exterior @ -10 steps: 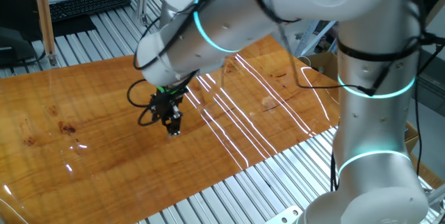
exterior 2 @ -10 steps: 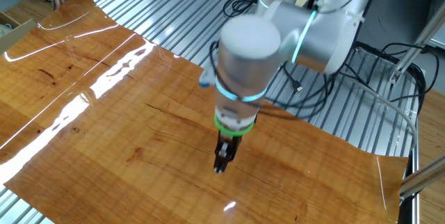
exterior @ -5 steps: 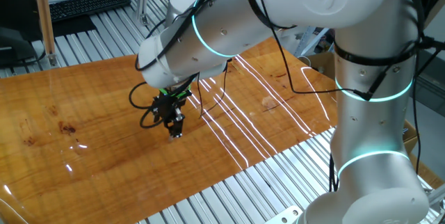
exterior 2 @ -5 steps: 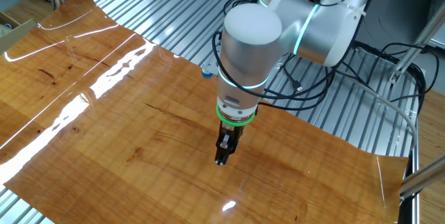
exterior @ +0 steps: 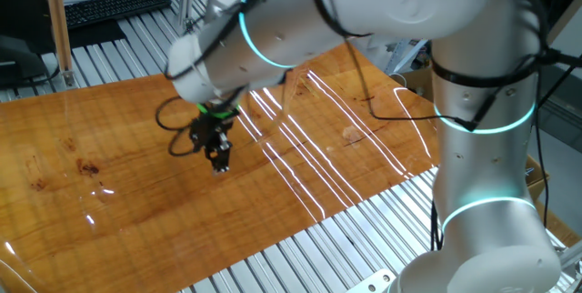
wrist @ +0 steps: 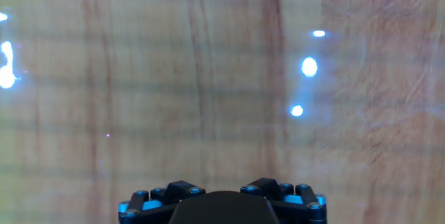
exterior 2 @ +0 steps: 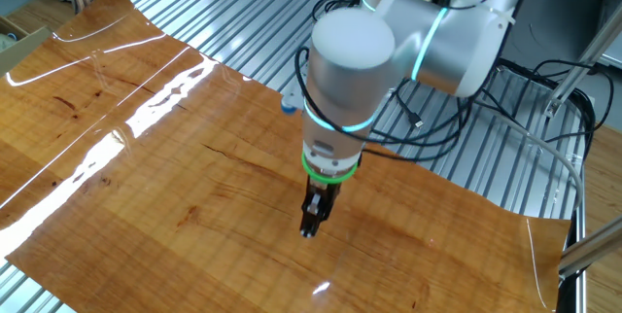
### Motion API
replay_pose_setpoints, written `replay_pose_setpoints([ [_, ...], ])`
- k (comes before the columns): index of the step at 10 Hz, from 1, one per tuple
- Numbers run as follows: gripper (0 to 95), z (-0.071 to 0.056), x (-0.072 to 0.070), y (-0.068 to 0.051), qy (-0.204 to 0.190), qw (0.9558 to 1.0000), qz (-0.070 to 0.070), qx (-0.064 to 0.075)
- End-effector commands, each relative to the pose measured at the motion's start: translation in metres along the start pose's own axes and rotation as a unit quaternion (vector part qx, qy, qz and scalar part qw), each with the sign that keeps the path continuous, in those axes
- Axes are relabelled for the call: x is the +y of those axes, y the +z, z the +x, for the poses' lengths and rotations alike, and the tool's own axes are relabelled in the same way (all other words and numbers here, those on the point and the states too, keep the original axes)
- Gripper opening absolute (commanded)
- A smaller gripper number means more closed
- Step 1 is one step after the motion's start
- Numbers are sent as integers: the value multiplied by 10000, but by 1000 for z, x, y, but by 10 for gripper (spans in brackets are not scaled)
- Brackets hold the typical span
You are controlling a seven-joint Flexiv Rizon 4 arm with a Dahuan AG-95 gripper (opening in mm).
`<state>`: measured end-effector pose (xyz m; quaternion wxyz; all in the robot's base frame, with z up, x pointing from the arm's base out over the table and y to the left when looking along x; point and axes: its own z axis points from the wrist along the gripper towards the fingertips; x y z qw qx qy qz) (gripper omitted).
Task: Grasp the moving object
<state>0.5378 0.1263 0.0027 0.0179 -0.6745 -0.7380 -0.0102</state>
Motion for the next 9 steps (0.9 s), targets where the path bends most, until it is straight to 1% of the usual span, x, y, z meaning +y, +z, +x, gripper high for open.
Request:
replay_pose_setpoints([
  [1,760,3,13,-2,-28,10000,29,0],
  [2,760,5,21,-4,-91,9999,40,-17],
  [3,760,5,26,-4,-187,9998,36,-8],
  [4,760,5,35,-7,-441,9990,27,-18],
  [5,760,5,42,-8,-902,9959,-15,-68],
  [6,570,5,44,-8,-1319,9912,-43,-111],
  [7,570,4,47,-9,-1821,9830,-64,-236],
  [8,570,3,49,-9,-2343,9715,-54,-352],
  [9,570,2,51,-9,-2638,9638,-34,-386],
])
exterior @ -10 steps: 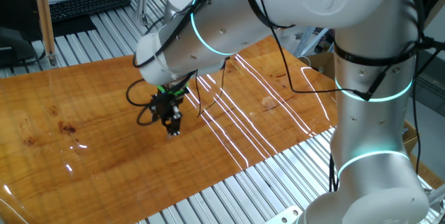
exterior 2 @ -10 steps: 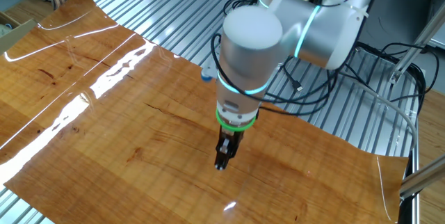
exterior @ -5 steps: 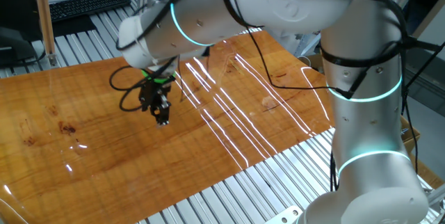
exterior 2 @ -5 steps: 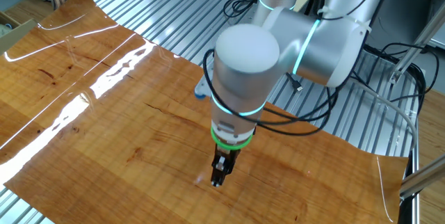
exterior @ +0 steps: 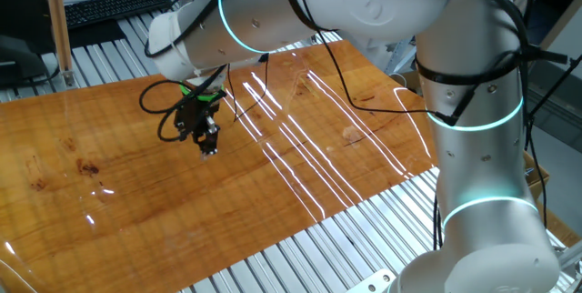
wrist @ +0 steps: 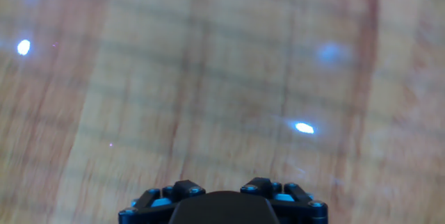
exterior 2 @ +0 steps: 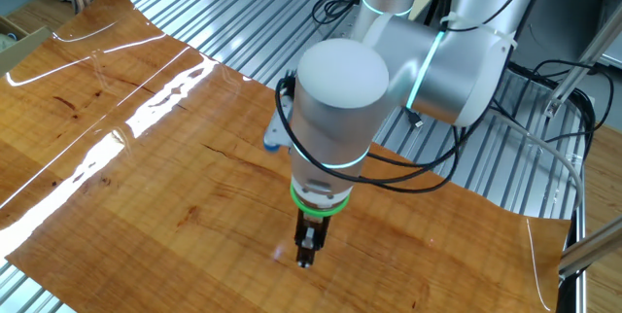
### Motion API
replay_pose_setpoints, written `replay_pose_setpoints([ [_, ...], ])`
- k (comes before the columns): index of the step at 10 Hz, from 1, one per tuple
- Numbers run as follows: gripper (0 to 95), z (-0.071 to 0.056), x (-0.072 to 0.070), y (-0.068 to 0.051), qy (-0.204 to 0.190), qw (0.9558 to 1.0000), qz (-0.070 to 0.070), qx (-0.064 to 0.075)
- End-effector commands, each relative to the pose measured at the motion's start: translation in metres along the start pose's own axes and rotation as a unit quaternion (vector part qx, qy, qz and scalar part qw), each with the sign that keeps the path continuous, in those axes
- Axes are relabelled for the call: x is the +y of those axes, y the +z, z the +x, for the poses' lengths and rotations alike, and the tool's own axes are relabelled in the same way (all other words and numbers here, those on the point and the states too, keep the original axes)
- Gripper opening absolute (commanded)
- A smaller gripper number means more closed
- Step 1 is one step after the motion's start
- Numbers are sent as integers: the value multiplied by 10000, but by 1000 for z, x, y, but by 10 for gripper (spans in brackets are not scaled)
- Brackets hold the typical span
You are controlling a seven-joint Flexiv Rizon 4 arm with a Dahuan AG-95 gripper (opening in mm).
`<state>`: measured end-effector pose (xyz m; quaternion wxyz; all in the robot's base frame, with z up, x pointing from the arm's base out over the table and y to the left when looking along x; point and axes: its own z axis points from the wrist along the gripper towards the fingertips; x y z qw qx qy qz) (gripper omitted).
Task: Grasp the moving object
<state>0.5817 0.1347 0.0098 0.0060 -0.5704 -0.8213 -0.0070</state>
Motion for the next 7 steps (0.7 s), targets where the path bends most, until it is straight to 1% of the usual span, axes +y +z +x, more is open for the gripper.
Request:
replay_pose_setpoints([
  [1,570,-7,6,0,-1539,9877,16,-258],
  [2,570,-11,6,0,-1623,9864,26,-276],
  [3,570,-17,6,0,-1691,9852,28,-290],
  [4,570,-21,6,-2,-1783,9836,21,-272],
  [5,570,-26,5,-5,-2028,9788,48,-297],
  [7,570,-31,5,-8,-2345,9716,57,-298],
])
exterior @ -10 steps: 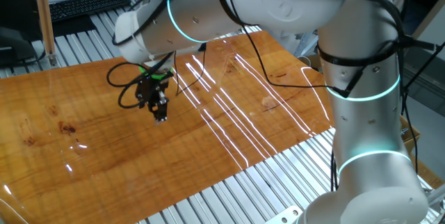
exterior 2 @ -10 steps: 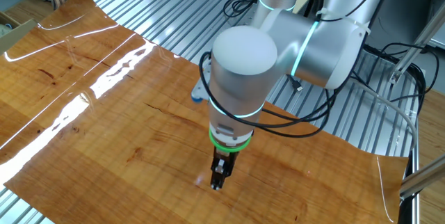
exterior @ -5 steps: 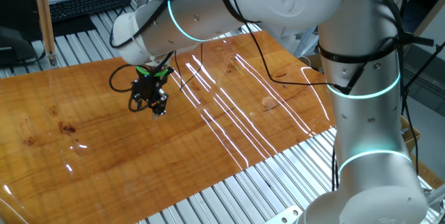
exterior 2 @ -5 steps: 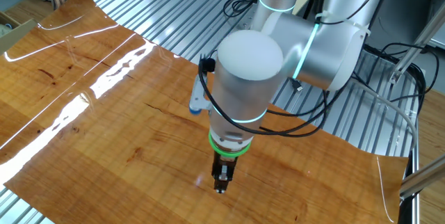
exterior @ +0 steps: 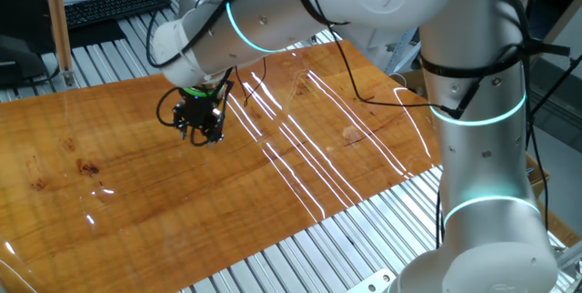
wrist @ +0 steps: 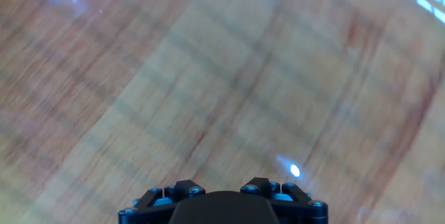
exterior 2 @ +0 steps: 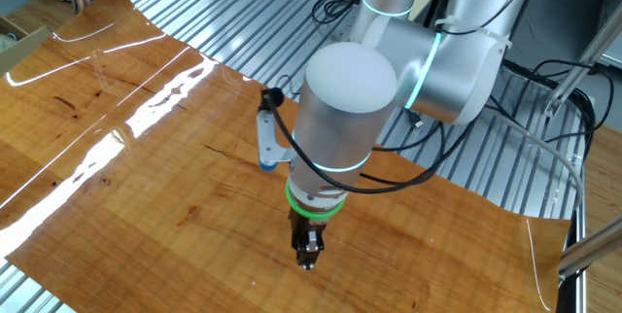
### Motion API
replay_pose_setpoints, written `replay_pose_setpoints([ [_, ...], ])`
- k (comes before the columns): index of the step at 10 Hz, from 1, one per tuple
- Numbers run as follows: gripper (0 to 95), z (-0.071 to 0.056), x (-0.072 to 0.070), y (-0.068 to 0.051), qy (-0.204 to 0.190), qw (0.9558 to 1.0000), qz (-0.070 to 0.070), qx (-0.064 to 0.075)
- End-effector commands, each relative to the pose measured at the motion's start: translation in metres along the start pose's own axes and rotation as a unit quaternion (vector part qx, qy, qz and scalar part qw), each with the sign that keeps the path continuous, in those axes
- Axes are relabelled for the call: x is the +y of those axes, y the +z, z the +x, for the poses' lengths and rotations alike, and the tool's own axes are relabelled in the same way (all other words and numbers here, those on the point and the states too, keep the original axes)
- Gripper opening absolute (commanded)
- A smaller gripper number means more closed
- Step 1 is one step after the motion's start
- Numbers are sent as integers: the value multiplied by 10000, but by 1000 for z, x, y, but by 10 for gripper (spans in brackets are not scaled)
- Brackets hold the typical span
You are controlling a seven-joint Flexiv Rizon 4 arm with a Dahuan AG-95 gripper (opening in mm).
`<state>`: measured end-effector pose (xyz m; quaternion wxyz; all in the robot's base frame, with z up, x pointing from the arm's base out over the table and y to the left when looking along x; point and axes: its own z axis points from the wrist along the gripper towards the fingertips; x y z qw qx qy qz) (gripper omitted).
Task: Grasp the moving object
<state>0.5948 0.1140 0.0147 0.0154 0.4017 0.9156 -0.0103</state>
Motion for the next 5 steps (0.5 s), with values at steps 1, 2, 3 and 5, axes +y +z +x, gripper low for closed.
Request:
replay_pose_setpoints([
  [1,570,-12,-6,-4,-608,9981,9,-22],
  [2,570,-20,-11,-5,-780,9970,-13,5],
  [3,570,-23,-13,-5,-874,9962,-22,33],
  [5,570,-25,-14,-8,-1120,9937,9,25],
])
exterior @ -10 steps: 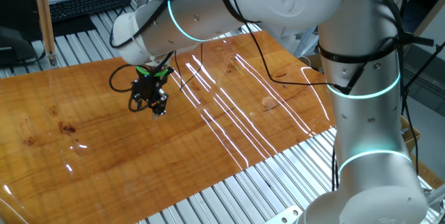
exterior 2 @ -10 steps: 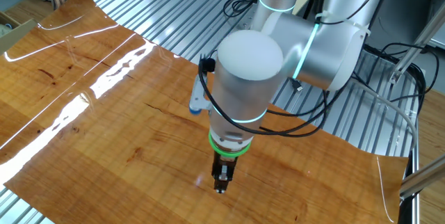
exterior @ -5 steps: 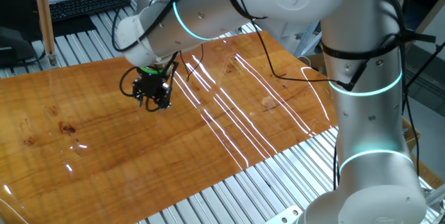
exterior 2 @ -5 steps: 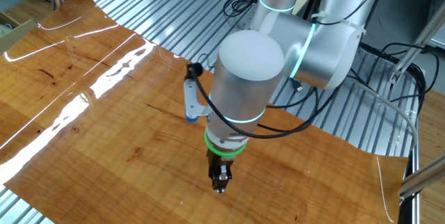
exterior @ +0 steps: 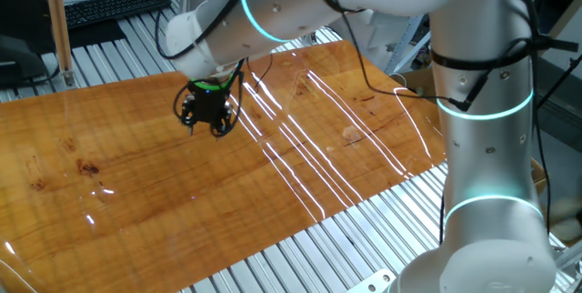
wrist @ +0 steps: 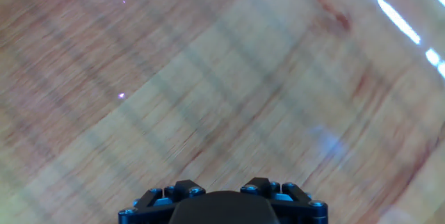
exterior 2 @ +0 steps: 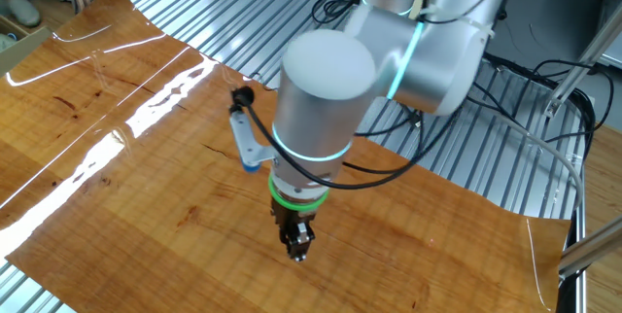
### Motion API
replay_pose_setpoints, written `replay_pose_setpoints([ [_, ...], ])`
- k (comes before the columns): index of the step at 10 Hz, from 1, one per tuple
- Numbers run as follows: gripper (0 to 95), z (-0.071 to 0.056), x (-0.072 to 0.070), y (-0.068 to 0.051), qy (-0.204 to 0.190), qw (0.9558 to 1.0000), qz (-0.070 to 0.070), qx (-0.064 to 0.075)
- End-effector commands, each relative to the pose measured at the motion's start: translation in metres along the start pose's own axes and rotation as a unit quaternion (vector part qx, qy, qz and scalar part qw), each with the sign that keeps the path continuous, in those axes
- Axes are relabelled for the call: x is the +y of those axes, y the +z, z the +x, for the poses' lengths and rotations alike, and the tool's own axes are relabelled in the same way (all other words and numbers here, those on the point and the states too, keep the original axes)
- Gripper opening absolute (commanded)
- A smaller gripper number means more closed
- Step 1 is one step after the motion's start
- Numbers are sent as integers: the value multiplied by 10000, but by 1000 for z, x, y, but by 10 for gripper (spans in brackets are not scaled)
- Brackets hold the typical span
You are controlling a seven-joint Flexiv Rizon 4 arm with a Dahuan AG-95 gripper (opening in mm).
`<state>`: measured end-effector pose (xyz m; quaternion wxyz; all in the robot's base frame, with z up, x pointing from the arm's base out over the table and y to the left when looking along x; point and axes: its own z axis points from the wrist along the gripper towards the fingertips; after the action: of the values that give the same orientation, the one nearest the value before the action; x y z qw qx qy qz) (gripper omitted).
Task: Grasp the moving object
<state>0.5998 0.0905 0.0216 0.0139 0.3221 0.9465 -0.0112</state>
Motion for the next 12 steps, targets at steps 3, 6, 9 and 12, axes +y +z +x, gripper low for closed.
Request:
replay_pose_setpoints([
  [3,570,-26,-22,1,-855,9963,-10,15],
  [6,570,-52,-51,5,-1490,9888,-68,27],
  [9,570,-70,-78,12,-1963,9805,-90,-29],
  [12,570,-75,-84,14,-2117,9773,-63,-60],
])
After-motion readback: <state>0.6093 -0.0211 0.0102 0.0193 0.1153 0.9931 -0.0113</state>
